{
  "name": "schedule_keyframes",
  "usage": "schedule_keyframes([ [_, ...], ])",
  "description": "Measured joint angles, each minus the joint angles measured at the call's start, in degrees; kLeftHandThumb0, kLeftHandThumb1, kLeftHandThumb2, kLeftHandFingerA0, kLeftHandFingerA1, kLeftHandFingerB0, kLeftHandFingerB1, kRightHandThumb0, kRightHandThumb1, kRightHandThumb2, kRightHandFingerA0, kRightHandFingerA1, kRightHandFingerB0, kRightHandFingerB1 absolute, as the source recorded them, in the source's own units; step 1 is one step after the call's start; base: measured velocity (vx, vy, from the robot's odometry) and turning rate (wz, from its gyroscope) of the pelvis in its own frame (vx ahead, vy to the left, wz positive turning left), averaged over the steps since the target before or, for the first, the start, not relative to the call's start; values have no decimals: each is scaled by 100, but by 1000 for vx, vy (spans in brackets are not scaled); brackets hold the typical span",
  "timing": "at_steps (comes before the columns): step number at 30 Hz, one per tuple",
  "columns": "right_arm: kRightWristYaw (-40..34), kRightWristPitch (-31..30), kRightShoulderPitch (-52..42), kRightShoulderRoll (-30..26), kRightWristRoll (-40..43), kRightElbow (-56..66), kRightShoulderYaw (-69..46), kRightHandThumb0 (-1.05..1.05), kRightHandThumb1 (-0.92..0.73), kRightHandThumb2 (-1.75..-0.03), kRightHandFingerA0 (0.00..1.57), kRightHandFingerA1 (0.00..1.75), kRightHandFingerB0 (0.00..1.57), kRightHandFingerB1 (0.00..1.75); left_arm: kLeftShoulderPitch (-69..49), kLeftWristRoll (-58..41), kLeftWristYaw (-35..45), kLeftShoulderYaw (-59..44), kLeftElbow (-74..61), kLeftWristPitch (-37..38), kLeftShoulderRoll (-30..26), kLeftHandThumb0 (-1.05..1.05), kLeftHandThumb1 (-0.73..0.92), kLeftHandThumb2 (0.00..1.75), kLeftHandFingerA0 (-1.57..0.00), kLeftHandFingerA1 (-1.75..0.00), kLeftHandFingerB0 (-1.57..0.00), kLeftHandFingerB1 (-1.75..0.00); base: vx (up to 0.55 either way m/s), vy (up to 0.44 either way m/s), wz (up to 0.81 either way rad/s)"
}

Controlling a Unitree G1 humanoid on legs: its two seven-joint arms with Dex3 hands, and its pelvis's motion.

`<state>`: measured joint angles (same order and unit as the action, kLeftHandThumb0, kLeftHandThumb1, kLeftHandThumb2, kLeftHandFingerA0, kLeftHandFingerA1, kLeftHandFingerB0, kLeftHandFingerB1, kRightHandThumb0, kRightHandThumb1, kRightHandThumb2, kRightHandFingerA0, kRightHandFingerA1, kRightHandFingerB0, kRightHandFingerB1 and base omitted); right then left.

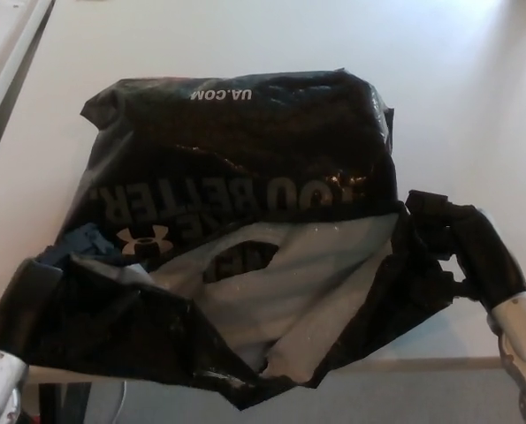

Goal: A plastic bag is kept infront of the robot in the middle of the desk and the robot uses both its hands to grab it from the top and lifts it up and then releases it.

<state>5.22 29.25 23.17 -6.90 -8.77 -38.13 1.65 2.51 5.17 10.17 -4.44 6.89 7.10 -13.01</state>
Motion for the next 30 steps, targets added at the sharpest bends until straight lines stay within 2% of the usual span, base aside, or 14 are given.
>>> schedule_keyframes([
  [1, 0, -3, -6, -8, 4, 139, -13, -19, -50, -81, 120, 146, 97, 134, 5, 13, -10, 2, -65, 1, -11, -21, 74, 57, -64, -175, -42, -175, 0, 0, 0],
  [2, -1, -3, 1, -20, 11, 294, -33, -18, -51, -80, 122, 149, 96, 136, 22, 22, -12, 3, -157, 4, -32, -22, 72, 55, -62, -175, -43, -175, 0, 0, 0],
  [3, 1, -18, 17, -31, 19, 527, -64, -18, -51, -80, 122, 149, 96, 136, 69, 14, 12, -2, -263, 35, -84, -22, 72, 55, -62, -175, -43, -175, 0, 0, 0],
  [4, 3, -30, 59, -41, 26, 715, -89, -11, -66, -57, 83, 175, 57, 175, 135, 7, 35, -15, -368, 53, -128, -14, 67, 52, -64, -175, -47, -175, 0, 0, 0],
  [5, 7, -45, 117, -54, 31, 905, -113, -13, -67, -57, 78, 175, 59, 175, 207, -3, 54, -27, -485, 74, -173, -12, 65, 53, -67, -175, -51, -175, 0, 0, 0],
  [8, 37, -136, 453, -142, 48, 1579, -190, -10, -67, -57, 84, 175, 61, 175, 630, -78, 111, -97, -777, 197, -324, -3, 61, 53, -77, -175, -63, -175, 0, 0, 0],
  [9, 46, -184, 533, -169, 50, 1781, -207, -15, -51, -82, 120, 146, 95, 133, 754, -100, 124, -114, -850, 232, -347, -4, 62, 54, -80, -175, -65, -175, 0, 0, 0],
  [10, 50, -230, 592, -186, 49, 1943, -220, -15, -51, -82, 120, 146, 95, 133, 856, -119, 134, -125, -910, 236, -349, -4, 62, 54, -80, -175, -65, -175, 0, 0, 0],
  [11, 57, -325, 721, -211, 50, 2265, -238, -8, -66, -57, 90, 175, 64, 175, 1083, -166, 149, -141, -1049, 234, -346, -9, 61, 55, -83, -175, -66, -175, 0, 0, 0],
  [15, 84, -628, 1178, -270, 100, 3075, -321, -7, -65, -57, 88, 175, 61, 175, 1799, -262, 156, -199, -1487, 226, -341, -14, 59, 55, -89, -175, -68, -175, 0, 0, 0],
  [17, 105, -782, 1511, -315, 138, 3405, -392, -12, -66, -57, 84, 175, 61, 175, 2231, -274, 143, -244, -1656, 225, -342, -29, 55, 61, -102, -174, -85, -160, 0, 0, 0],
  [19, 116, -913, 1842, -365, 173, 3602, -462, -16, -64, -57, 90, 175, 67, 175, 2627, -276, 130, -282, -1777, 206, -341, -31, 53, 61, -108, -166, -91, -160, 0, 0, 0],
  [20, 126, -983, 1983, -387, 194, 3675, -486, -19, -62, -57, 90, 175, 69, 175, 2810, -277, 118, -300, -1818, 194, -340, -22, 56, 58, -100, -173, -84, -175, 0, 0, 0],
  [30, 165, -2101, 3486, -572, 640, 4207, -1027, -19, -61, -57, 90, 175, 62, 175, 4890, -443, 89, -560, -2039, -192, -510, -16, 56, 56, -94, -175, -70, -175, 0, 0, 0],
])
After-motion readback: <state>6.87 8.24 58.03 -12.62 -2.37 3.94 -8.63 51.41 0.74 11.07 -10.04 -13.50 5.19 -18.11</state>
